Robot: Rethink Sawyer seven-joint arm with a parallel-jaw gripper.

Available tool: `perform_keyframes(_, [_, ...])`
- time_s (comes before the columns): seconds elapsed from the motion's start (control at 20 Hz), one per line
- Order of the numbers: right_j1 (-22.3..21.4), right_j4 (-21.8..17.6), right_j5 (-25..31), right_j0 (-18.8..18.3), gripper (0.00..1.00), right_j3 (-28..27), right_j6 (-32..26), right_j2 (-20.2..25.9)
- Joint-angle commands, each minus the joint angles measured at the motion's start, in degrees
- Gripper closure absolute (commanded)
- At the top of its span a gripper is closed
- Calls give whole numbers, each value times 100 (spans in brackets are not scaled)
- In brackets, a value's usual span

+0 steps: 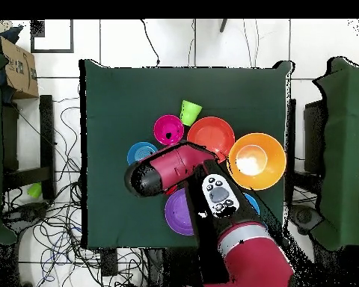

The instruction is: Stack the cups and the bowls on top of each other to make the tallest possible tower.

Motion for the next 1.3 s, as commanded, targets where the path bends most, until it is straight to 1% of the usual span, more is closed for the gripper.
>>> perform_keyframes(0.05, [543, -143, -363, 334, 0, -303, 623, -208])
perform_keyframes(0.25, [571, -74, -400, 393, 0, -329, 625, -248])
perform_keyframes(0.4, [651, -150, -455, 365, 0, -443, 528, -303])
perform_keyframes(0.45, [712, -183, -514, 309, 0, -486, 452, -295])
perform_keyframes(0.65, [726, -268, -509, 84, 0, -559, 169, -260])
perform_keyframes(0.8, [629, -236, -609, -42, 0, -499, 191, -247])
perform_keyframes(0.85, [590, -211, -720, -85, 0, -496, 265, -247])
perform_keyframes(0.9, [543, -143, -715, -86, 0, -470, 361, -270])
perform_keyframes(0.95, [464, 253, -432, -193, 0, -249, 476, -172])
perform_keyframes(1.0, [398, 428, -243, -216, 0, -130, 532, -156])
perform_keyframes(1.05, [287, 787, 104, -268, 0, 89, 644, -99])
perform_keyframes(1.15, [95, 1120, 413, -169, 0, 321, 851, -151])
perform_keyframes(1.3, [60, 1401, 329, -85, 0, 448, 958, -154])
